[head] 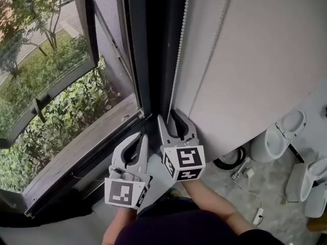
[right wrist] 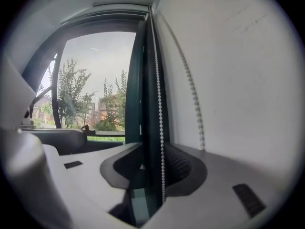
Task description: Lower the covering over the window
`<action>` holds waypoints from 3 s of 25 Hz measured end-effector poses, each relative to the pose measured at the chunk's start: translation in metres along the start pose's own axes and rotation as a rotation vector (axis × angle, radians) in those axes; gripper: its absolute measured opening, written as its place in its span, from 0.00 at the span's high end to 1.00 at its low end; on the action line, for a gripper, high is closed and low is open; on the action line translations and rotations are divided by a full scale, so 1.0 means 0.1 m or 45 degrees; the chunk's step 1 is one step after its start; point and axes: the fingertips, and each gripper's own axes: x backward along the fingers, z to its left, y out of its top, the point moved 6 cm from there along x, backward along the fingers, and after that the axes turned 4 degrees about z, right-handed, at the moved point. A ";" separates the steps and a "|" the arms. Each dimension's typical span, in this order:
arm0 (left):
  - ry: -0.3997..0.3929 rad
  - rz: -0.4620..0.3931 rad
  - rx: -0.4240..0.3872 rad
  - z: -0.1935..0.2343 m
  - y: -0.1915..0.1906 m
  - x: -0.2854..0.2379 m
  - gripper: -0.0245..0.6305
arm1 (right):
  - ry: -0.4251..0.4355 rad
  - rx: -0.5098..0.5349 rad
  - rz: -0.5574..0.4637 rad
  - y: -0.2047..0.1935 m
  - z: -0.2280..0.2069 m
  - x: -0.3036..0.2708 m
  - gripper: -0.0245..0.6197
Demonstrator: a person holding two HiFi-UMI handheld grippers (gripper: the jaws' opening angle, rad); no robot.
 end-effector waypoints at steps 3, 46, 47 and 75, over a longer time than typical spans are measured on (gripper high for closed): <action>-0.003 -0.009 -0.004 -0.01 0.01 0.02 0.95 | -0.006 -0.020 0.000 -0.01 -0.02 -0.02 0.84; -0.123 0.224 -0.011 -0.39 -0.29 -0.02 0.79 | 0.395 0.346 0.619 -1.60 0.28 0.40 0.93; -0.131 0.234 -0.015 -0.40 -0.29 -0.04 0.78 | 0.402 0.348 0.641 -1.67 0.28 0.42 0.93; -0.210 0.151 -0.052 -0.44 -0.02 -0.25 0.95 | 0.570 0.329 0.660 -1.77 0.29 0.50 0.84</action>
